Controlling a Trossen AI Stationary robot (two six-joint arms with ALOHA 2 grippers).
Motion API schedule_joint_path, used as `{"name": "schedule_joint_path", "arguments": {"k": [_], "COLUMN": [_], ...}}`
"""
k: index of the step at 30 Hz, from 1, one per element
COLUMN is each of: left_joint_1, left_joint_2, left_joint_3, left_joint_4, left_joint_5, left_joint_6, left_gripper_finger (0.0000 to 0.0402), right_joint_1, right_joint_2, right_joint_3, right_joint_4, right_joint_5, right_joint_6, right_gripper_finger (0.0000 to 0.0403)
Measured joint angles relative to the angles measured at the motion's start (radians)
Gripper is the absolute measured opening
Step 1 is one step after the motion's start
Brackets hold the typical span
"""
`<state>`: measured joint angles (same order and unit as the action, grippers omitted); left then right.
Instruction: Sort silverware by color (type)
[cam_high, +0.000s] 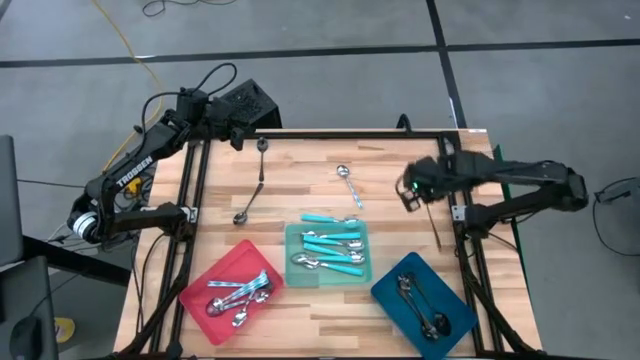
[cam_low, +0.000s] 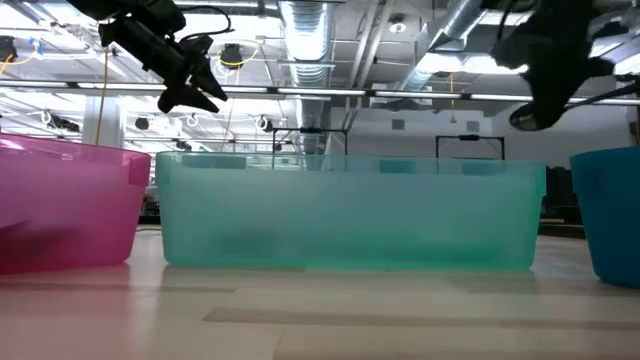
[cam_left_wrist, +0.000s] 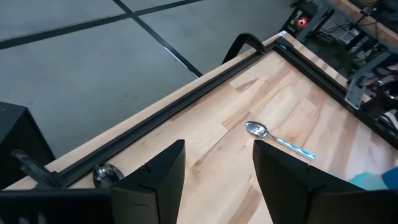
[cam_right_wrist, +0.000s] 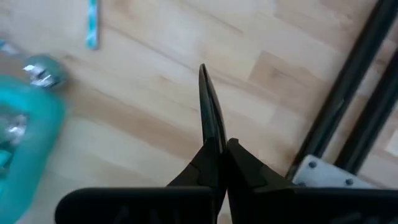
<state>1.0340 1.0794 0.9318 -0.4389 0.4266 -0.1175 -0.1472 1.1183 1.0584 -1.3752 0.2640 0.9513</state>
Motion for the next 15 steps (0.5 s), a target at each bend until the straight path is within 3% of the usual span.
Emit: {"name": "schedule_joint_path", "arguments": {"k": [15], "left_joint_1": [0.000], "left_joint_2": [0.000], "left_joint_3": [0.000], "left_joint_4": [0.002], "left_joint_5": [0.004], "left_joint_6": [-0.016], "left_gripper_finger": [0.0171], "right_joint_1": [0.562], "right_joint_2": [0.016], "right_joint_3": [0.000], "right_joint_4": [-0.089], "right_joint_5": [-0.063], "right_joint_6": [0.595], "right_gripper_finger": [0.0029]}}
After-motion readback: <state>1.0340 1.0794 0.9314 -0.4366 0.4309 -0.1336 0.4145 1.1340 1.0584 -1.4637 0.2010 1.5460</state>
